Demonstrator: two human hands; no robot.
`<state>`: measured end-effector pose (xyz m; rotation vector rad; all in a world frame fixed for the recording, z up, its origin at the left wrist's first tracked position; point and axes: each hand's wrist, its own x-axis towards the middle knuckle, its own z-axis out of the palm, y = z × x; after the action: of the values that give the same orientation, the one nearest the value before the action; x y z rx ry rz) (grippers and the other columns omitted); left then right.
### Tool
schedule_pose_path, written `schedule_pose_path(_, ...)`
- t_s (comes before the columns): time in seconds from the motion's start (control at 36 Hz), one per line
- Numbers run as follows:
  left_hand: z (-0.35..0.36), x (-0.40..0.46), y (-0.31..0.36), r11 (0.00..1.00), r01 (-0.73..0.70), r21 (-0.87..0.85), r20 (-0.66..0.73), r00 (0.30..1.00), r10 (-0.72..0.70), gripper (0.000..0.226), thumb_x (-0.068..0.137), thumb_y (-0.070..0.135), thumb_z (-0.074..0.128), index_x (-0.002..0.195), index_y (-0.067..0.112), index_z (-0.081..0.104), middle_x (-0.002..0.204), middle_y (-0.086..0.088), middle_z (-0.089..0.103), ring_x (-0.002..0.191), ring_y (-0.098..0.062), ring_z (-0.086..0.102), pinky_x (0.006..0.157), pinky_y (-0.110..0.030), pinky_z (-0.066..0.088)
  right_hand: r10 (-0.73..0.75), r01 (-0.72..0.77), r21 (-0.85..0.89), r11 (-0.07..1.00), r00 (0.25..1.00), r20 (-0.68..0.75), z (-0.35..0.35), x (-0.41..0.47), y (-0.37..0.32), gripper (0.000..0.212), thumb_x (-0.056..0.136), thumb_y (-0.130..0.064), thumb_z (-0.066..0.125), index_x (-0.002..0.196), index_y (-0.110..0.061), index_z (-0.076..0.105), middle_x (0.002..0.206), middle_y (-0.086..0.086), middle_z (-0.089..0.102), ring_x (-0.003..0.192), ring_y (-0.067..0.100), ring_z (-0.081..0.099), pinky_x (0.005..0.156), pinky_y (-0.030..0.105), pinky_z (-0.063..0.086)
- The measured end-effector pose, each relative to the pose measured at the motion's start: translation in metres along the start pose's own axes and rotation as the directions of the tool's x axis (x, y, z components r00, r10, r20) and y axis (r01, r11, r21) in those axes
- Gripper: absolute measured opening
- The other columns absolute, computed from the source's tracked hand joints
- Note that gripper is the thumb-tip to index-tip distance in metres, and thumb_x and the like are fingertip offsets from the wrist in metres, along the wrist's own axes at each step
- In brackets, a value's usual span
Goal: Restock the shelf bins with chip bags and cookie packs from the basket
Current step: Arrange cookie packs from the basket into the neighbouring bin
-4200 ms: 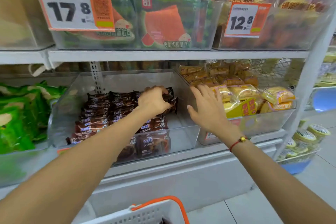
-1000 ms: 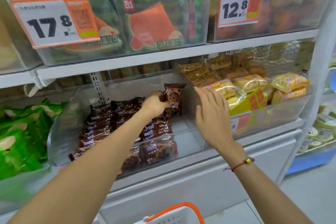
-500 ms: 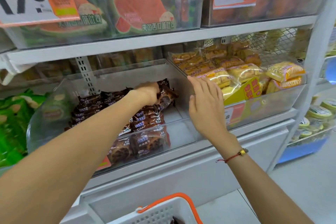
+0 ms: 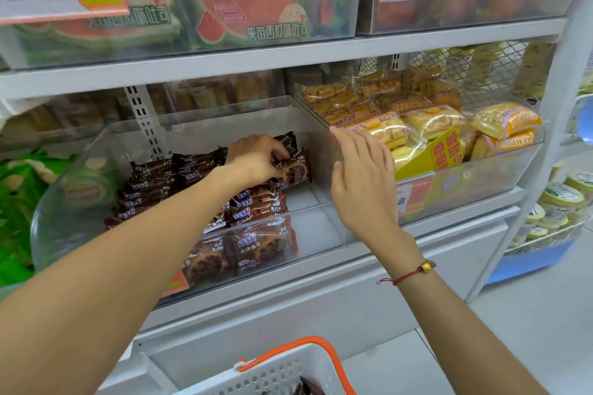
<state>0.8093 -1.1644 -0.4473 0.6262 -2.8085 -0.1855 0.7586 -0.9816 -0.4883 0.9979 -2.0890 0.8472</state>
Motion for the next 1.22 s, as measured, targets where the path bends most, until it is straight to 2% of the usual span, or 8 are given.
schedule_pose_path(0.11, 0.001, 0.002, 0.001, 0.999, -0.030, 0.020, 0.009, 1.000, 0.030, 0.040, 0.081, 0.036, 0.074, 0.120, 0.031, 0.065, 0.117, 0.005, 0.067, 0.102, -0.018, 0.062, 0.071, -0.024, 0.040, -0.001, 0.001, -0.003, 1.000, 1.000, -0.002, 0.000, 0.000, 0.000, 0.051, 0.087, -0.017, 0.034, 0.136, -0.015, 0.048, 0.134, 0.000, 0.053, 0.131, 0.022, 0.041, 0.112, 0.042, 0.027)
schedule_pose_path(0.31, 0.010, 0.008, 0.002, 0.999, -0.013, 0.048, -0.015, 1.000, 0.014, 0.035, 0.083, 0.037, 0.072, 0.117, 0.034, 0.067, 0.121, 0.005, 0.065, 0.107, -0.020, 0.060, 0.071, -0.027, 0.038, 0.002, -0.002, 0.015, 1.000, 1.000, -0.004, -0.001, 0.000, -0.001, 0.050, 0.086, -0.013, 0.040, 0.136, -0.014, 0.048, 0.134, 0.001, 0.053, 0.131, 0.021, 0.039, 0.112, 0.042, 0.027)
schedule_pose_path(0.58, 0.008, 0.013, 0.014, 0.989, 0.005, 0.149, 0.084, 0.996, -0.018, 0.041, 0.087, 0.031, 0.069, 0.127, 0.026, 0.061, 0.128, -0.002, 0.061, 0.113, -0.027, 0.057, 0.086, -0.032, 0.045, -0.002, 0.001, 0.009, 1.000, 1.000, 0.025, 0.000, 0.001, 0.001, 0.050, 0.087, -0.014, 0.039, 0.136, -0.015, 0.047, 0.134, 0.001, 0.052, 0.132, 0.021, 0.038, 0.113, 0.041, 0.026)
schedule_pose_path(0.75, -0.010, -0.018, 0.011, 1.000, 0.018, -0.024, -0.011, 1.000, -0.019, 0.035, 0.090, 0.028, 0.064, 0.125, 0.028, 0.061, 0.131, 0.001, 0.059, 0.114, -0.022, 0.057, 0.090, -0.034, 0.049, 0.001, -0.003, 0.011, 1.000, 0.987, 0.161, -0.010, 0.004, 0.001, 0.055, 0.086, -0.019, 0.040, 0.140, -0.013, 0.044, 0.139, 0.004, 0.049, 0.136, 0.025, 0.034, 0.114, 0.042, 0.022)
schedule_pose_path(0.92, -0.036, -0.079, 0.015, 0.969, 0.030, -0.244, -0.167, 0.983, -0.073, 0.027, 0.088, 0.026, 0.066, 0.114, 0.032, 0.067, 0.113, 0.011, 0.068, 0.100, -0.009, 0.063, 0.084, -0.032, 0.052, -0.005, 0.031, -0.053, 0.998, 0.897, 0.443, -0.032, 0.012, 0.001, 0.071, 0.090, -0.022, 0.057, 0.151, -0.012, 0.020, 0.156, 0.005, 0.024, 0.147, 0.023, 0.012, 0.119, 0.038, 0.005)
schedule_pose_path(1.03, -0.043, -0.129, 0.026, 0.917, 0.039, -0.398, -0.212, 0.968, -0.133, 0.023, 0.086, 0.026, 0.066, 0.107, 0.036, 0.068, 0.096, 0.020, 0.066, 0.089, 0.000, 0.062, 0.074, -0.026, 0.050, -0.059, 0.049, 0.043, 0.998, 0.957, 0.285, -0.054, -0.010, -0.012, 0.055, 0.086, -0.014, 0.062, 0.138, -0.011, 0.045, 0.143, 0.010, 0.043, 0.136, 0.029, 0.032, 0.113, 0.045, 0.026)
schedule_pose_path(1.08, -0.043, -0.153, 0.031, 0.888, 0.036, -0.458, -0.244, 0.956, -0.165, 0.023, 0.084, 0.025, 0.067, 0.103, 0.038, 0.068, 0.091, 0.021, 0.066, 0.085, 0.003, 0.062, 0.073, -0.024, 0.049, -0.111, 0.086, 0.125, 0.988, 0.973, 0.204, -0.063, -0.032, -0.020, 0.045, 0.084, -0.013, 0.062, 0.128, -0.013, 0.054, 0.131, 0.007, 0.051, 0.125, 0.027, 0.042, 0.105, 0.040, 0.035)
schedule_pose_path(1.22, -0.023, -0.206, 0.033, 0.810, 0.051, -0.584, -0.254, 0.936, -0.242, 0.024, 0.081, 0.020, 0.070, 0.097, 0.038, 0.068, 0.086, 0.020, 0.068, 0.080, 0.002, 0.064, 0.072, -0.027, 0.052, -0.162, 0.090, 0.275, 0.957, 0.955, 0.248, -0.072, -0.101, -0.031, 0.027, 0.088, -0.018, 0.055, 0.114, -0.017, 0.062, 0.109, 0.000, 0.060, 0.103, 0.020, 0.050, 0.087, 0.031, 0.040)
